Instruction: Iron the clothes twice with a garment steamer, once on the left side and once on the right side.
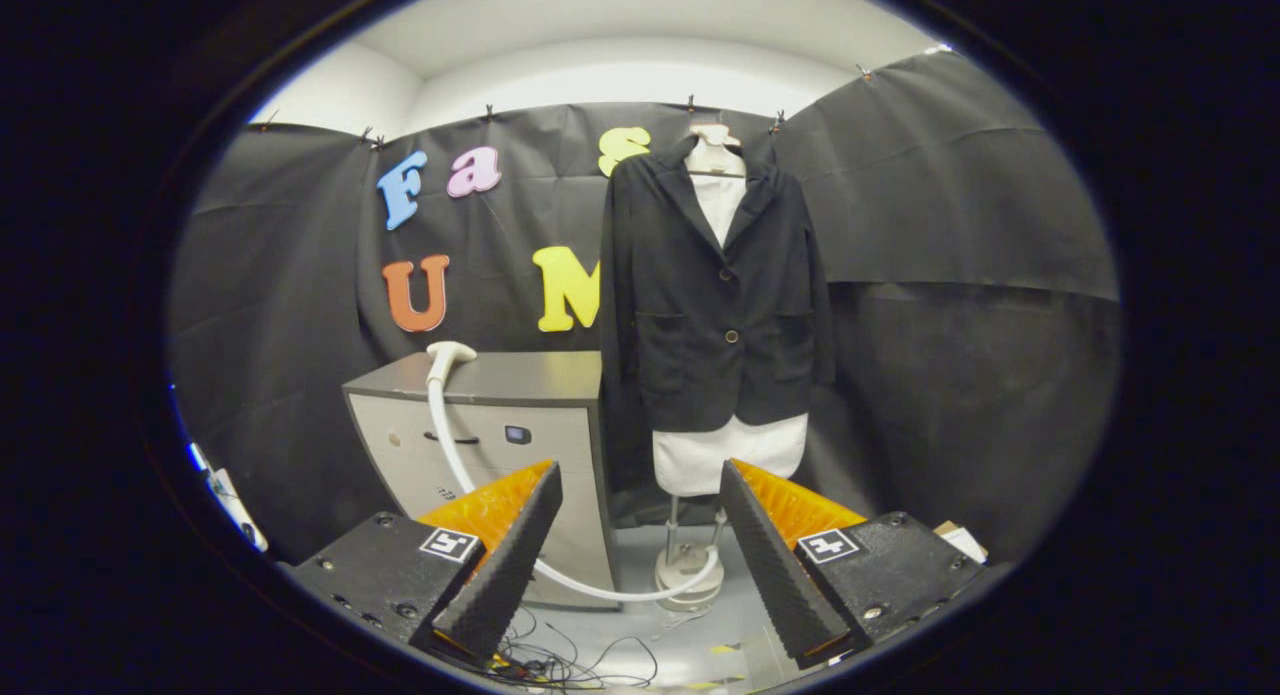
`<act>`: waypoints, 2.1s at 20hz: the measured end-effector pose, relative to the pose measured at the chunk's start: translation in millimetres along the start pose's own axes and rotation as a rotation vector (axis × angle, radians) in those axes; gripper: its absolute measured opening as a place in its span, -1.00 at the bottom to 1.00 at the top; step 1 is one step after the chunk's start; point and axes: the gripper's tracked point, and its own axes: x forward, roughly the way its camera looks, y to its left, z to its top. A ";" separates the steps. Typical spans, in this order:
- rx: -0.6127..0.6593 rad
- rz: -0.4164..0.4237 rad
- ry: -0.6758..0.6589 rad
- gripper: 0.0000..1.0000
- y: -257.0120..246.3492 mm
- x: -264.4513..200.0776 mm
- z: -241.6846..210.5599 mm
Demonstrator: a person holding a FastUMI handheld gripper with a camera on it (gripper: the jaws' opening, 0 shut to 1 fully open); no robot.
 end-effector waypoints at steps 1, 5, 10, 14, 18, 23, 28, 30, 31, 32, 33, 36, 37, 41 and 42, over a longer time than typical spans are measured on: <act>-0.003 0.004 -0.002 1.00 1.0 0.3 0.3; -0.014 0.036 0.012 1.00 12.2 8.2 0.5; -0.018 0.105 0.009 1.00 41.9 34.1 17.9; -0.057 0.199 -0.010 1.00 82.4 69.2 43.4; -0.087 0.315 -0.004 1.00 137.7 116.4 65.8; -0.072 0.428 0.058 1.00 214.6 182.7 85.1; -0.145 0.483 0.102 1.00 281.0 251.4 96.0; -0.166 0.502 0.142 1.00 304.8 277.3 89.5; -0.173 0.512 0.157 1.00 318.5 290.4 85.3; -0.180 0.506 0.170 1.00 326.2 302.5 83.3; -0.190 0.501 0.205 1.00 333.5 313.2 75.5; -0.197 0.533 0.277 1.00 360.2 335.6 58.1; -0.209 0.535 0.288 1.00 367.1 342.0 54.5; -0.250 0.520 0.344 1.00 380.6 364.3 35.0; -0.256 0.514 0.362 1.00 381.3 366.3 30.3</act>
